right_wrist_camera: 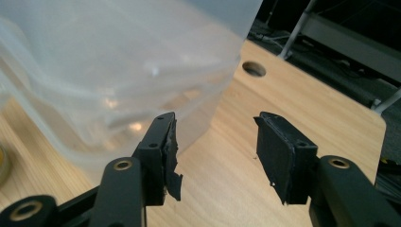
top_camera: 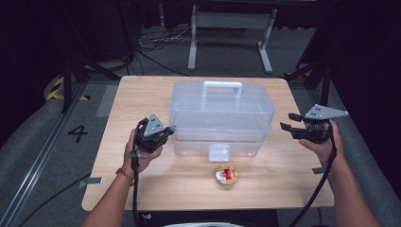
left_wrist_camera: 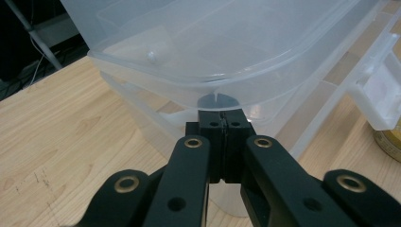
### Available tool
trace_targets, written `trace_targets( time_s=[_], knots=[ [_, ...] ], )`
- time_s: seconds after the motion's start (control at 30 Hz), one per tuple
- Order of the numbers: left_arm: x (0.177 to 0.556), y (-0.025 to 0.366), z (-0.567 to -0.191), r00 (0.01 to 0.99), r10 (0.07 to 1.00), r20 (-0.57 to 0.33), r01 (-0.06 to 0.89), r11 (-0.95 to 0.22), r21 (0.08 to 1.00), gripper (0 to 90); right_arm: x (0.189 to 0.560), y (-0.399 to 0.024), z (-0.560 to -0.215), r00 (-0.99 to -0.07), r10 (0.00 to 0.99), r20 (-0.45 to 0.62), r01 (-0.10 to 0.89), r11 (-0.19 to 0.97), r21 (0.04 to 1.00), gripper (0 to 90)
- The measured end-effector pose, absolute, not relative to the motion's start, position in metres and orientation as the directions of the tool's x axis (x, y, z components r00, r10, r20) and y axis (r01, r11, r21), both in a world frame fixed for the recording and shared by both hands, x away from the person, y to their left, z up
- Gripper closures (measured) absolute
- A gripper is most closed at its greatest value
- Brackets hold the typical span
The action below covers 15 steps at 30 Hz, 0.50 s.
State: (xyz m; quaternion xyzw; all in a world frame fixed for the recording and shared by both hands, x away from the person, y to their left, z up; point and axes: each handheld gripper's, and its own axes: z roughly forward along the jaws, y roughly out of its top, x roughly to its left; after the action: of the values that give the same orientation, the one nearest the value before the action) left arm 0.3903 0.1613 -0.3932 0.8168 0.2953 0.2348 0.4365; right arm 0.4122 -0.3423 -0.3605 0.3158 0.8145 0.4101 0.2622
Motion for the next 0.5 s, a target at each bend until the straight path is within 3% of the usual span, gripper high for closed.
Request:
trace_targets(
  time_s=[0.5],
  knots=[
    [0.394,0.16,-0.392,0.712,0.688,0.139,0.278,-0.458,0.845,90.0,0.41,-0.323,-0.385,-0.711,0.683,-0.167,0.254,0.471,0.845,45.5]
  ],
)
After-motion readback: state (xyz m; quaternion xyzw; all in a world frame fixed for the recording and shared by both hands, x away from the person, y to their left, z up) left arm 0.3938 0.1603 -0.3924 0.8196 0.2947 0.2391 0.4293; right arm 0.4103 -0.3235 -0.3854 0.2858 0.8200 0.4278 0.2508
